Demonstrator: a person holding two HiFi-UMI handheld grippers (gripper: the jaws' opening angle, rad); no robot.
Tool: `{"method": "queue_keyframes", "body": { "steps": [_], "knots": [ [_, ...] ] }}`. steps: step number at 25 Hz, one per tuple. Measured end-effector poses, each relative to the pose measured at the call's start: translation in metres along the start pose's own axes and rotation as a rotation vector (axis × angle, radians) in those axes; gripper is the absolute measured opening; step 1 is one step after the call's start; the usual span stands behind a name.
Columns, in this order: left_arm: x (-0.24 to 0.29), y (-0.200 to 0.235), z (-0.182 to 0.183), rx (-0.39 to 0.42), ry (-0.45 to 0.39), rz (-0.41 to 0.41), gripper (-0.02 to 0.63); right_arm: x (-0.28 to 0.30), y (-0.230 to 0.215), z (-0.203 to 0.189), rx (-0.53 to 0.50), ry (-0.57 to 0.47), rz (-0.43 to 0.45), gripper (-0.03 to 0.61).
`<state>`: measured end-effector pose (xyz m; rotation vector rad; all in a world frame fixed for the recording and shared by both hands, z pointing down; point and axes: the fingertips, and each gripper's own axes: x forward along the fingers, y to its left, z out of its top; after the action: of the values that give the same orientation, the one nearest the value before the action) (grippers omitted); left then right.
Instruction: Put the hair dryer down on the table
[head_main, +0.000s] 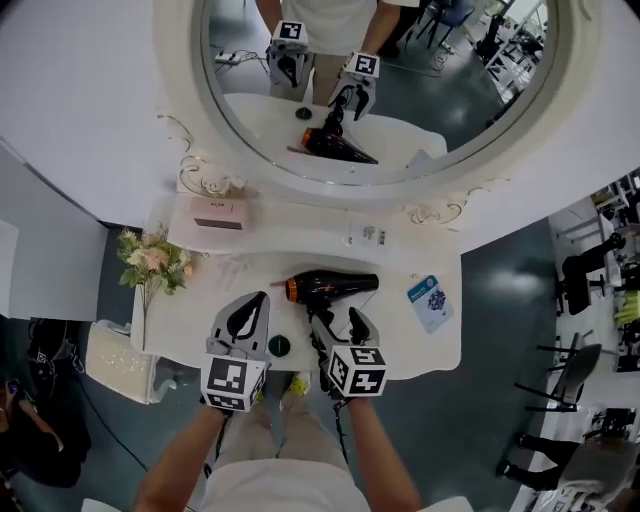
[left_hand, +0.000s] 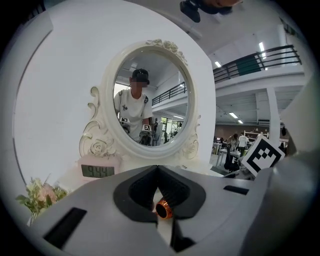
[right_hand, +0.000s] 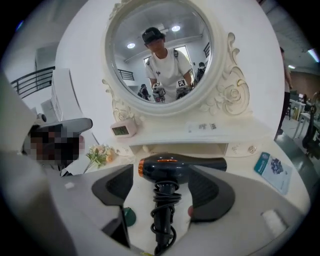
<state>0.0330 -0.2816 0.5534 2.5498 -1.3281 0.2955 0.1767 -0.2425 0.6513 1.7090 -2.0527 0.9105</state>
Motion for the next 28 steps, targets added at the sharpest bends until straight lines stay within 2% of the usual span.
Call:
{"method": "queue_keyframes", "body": {
  "steps": [4,8,11,18,23,28],
  "knots": [
    [-0.022,-0.007,0.029,-0.017,-0.026,-0.003,0.009,-0.038,0.011,0.025,-0.001,-0.071,-0.008,0.353],
    [-0.04,-0.022,0.053,0.027,-0.055,-0.037,0.009,-0.066,0.028,0.058,-0.037,-0.142,0.006,0.353],
    [-0.055,-0.022,0.076,0.018,-0.088,-0.028,0.009,-0.088,0.042,0.086,-0.054,-0.2,0.02,0.353],
    [-0.069,0.003,0.145,0.065,-0.203,-0.003,0.009,-0.125,0.07,0.167,-0.12,-0.364,0.048,0.348],
    [-0.085,0.02,0.18,0.024,-0.28,0.026,0.009,-0.146,0.095,0.203,-0.172,-0.421,0.081,0.339],
    [-0.092,0.025,0.207,0.056,-0.31,0.024,0.009,-0.162,0.114,0.236,-0.208,-0.486,0.11,0.339]
  ]
}}
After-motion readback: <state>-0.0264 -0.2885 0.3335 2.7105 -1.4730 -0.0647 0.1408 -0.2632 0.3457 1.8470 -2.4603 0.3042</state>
